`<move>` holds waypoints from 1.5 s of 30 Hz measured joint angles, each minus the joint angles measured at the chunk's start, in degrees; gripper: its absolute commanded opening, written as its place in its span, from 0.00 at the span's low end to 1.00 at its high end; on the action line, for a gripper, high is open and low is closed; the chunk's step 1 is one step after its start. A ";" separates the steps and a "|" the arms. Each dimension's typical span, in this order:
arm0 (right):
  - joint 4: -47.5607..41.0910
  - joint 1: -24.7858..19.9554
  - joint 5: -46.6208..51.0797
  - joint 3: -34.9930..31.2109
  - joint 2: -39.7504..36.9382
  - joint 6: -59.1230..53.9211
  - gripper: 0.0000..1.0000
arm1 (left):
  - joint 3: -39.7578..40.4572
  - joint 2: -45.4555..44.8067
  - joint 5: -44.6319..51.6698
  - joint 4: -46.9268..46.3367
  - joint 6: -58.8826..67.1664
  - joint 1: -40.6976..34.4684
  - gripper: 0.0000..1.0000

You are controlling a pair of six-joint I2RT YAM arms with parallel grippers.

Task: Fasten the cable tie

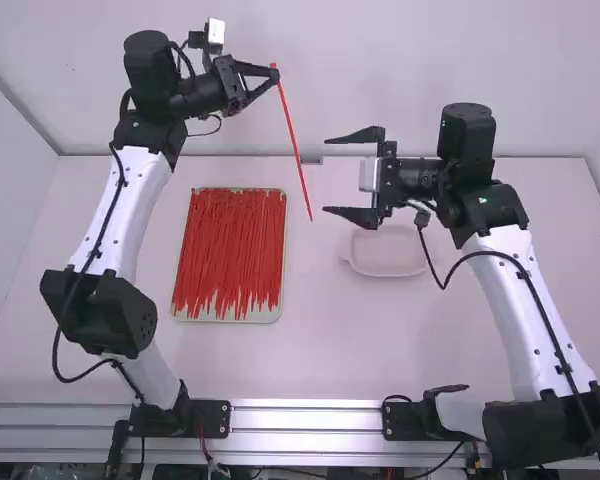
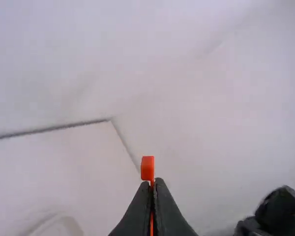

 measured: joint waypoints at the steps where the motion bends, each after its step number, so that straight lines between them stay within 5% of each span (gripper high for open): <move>1: 0.00 0.00 -0.39 -0.15 0.00 -3.17 0.99 | 0.00 0.00 1.75 0.98 -2.12 0.00 0.03; 11: 0.33 1.38 -3.63 -5.09 0.00 -25.35 1.00 | 0.02 0.00 12.57 1.92 -14.71 0.00 0.02; 13: 1.53 2.32 -5.79 -6.05 0.00 -28.72 0.89 | 0.00 0.00 13.18 -0.09 -16.20 0.00 0.02; 19: 3.80 4.92 -10.62 -6.93 0.00 -32.72 0.84 | 0.02 0.00 12.96 -9.20 -17.64 -0.94 0.02; 28: 3.56 6.27 -12.37 -6.93 0.00 -35.89 0.59 | 0.02 0.00 12.28 -10.40 -16.61 -2.32 0.02; 37: 3.52 6.27 -12.74 -6.93 0.00 -37.64 0.17 | 0.02 0.00 10.80 -10.43 -16.61 -2.23 0.02; 45: 3.54 6.27 -12.81 -6.93 0.00 -37.68 0.08 | 0.02 0.00 8.85 -10.40 -16.61 -2.25 0.02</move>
